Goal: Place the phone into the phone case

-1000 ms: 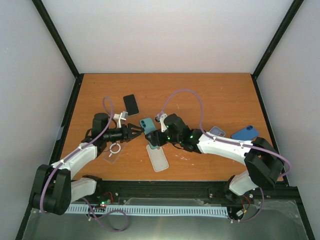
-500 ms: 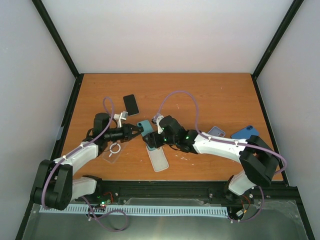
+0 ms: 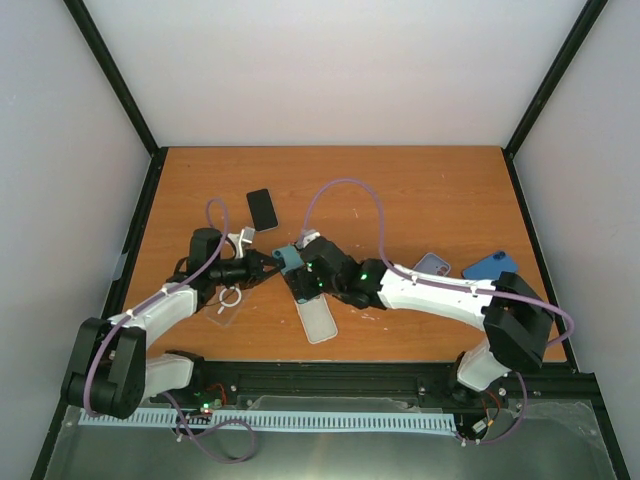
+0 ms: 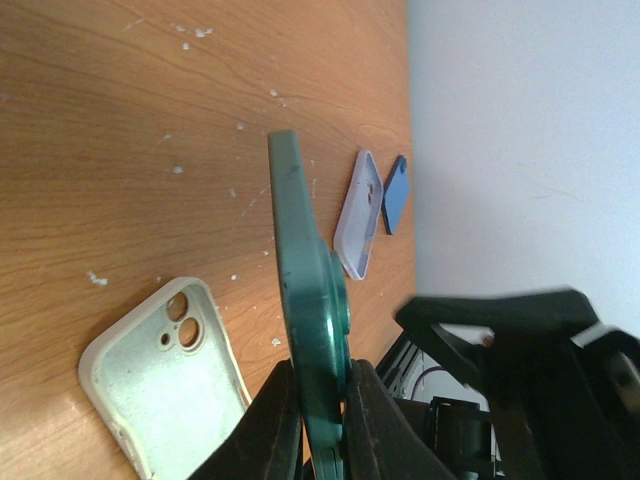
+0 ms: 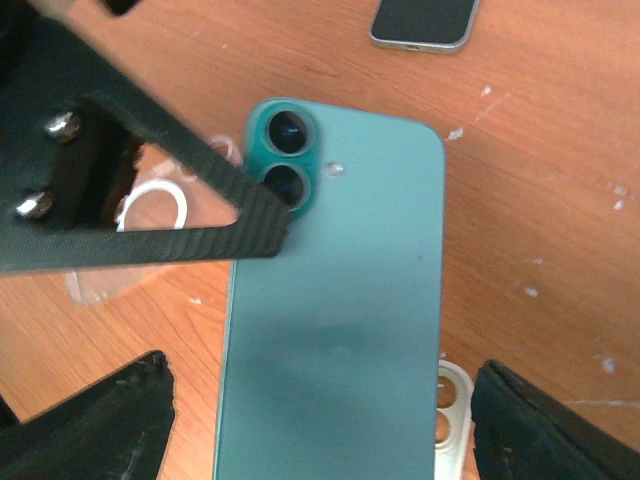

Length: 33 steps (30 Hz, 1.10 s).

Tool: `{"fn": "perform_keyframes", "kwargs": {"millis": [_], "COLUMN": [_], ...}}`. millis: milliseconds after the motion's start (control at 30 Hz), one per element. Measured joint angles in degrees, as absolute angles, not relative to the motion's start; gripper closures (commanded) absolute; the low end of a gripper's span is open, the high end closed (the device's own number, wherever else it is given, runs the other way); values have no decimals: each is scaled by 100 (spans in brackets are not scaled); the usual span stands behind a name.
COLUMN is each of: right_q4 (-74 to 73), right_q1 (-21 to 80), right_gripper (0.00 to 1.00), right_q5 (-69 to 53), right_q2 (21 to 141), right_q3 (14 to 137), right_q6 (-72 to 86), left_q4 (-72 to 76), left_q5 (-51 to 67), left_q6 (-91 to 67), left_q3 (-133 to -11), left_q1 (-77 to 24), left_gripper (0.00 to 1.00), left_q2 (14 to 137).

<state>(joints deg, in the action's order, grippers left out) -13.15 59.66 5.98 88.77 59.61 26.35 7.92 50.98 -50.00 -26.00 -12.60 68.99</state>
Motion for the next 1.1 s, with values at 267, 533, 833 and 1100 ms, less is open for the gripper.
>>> {"fn": "perform_keyframes", "kwargs": {"millis": [267,533,833,1100], "right_q4": [-2512,-3120,-3697,-3865], "right_q1": [6834,7205,7415,7583], "right_gripper": [47,49,78,97], "right_q5": [2034,2770,3577,4093], "right_q2": [9190,9841,10451,10527], "right_q3": [6969,7387,8003,7992], "right_q6": [2438,2324,2198,2086], "left_q4": [379,200,12,-134], "left_q5": [5009,5011,5072,5061], "left_q6": [-5192,-5433,-5535,-5922], "left_q3": [-2783,-2862,-2880,-2895], "left_q1": [-1260,-1260,-1260,-1275], "left_gripper": [100,100,100,67], "left_q2": [6899,6801,6685,6646]}}
